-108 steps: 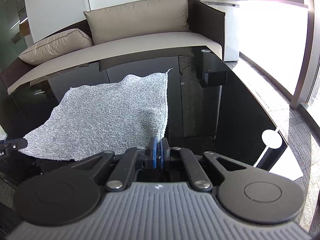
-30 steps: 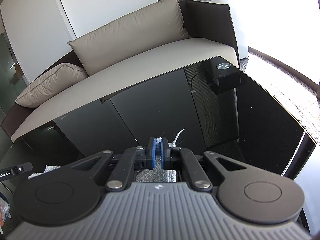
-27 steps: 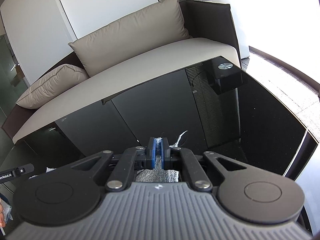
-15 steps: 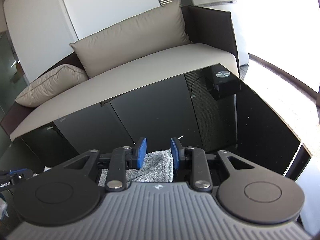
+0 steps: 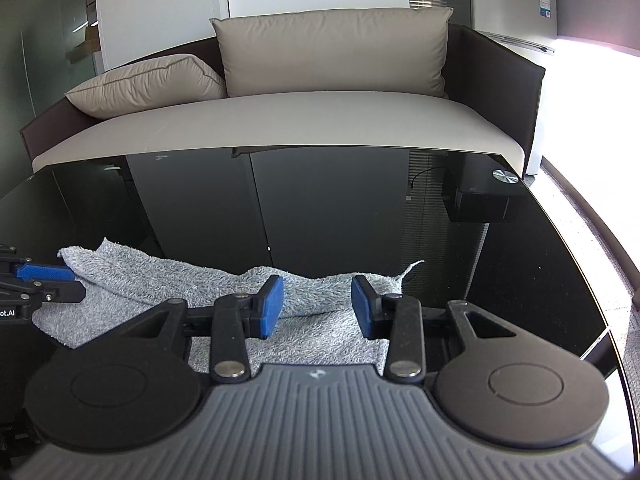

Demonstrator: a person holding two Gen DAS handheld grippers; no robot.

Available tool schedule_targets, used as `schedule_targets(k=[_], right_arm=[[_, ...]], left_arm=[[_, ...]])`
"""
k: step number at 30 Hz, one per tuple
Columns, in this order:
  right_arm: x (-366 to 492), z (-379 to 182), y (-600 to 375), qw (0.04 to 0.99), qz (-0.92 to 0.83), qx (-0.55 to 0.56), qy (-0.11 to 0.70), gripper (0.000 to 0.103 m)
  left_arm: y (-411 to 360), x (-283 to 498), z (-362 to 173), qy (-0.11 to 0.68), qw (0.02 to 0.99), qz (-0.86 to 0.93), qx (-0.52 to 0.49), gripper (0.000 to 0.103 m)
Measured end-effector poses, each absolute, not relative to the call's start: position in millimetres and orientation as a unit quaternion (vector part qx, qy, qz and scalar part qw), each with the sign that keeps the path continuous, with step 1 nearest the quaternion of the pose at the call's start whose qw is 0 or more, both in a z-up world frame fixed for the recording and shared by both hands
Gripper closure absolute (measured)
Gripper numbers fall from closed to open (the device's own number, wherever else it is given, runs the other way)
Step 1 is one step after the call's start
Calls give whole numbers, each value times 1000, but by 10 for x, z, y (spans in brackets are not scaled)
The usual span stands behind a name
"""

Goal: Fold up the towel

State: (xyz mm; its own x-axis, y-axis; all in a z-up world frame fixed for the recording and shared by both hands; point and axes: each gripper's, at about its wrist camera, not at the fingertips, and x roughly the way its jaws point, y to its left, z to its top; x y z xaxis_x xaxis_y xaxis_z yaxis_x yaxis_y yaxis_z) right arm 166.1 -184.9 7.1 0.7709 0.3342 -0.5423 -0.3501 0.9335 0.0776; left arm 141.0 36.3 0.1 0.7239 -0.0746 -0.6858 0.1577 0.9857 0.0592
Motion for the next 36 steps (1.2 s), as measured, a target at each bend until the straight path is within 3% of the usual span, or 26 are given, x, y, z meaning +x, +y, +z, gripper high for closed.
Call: schedule_targets(k=[16, 27, 36], right_arm=[[1643, 48, -1860, 935, 198, -2, 295, 63], [1513, 11, -1600, 917, 250, -68, 303, 63], [1510, -27, -1544, 904, 282, -61, 315, 63]], left_arm=[[290, 1649, -107, 349, 933, -31, 84, 81], [155, 1541, -73, 376, 916, -101, 98, 81], [180, 1587, -112, 384, 913, -121, 65, 79]])
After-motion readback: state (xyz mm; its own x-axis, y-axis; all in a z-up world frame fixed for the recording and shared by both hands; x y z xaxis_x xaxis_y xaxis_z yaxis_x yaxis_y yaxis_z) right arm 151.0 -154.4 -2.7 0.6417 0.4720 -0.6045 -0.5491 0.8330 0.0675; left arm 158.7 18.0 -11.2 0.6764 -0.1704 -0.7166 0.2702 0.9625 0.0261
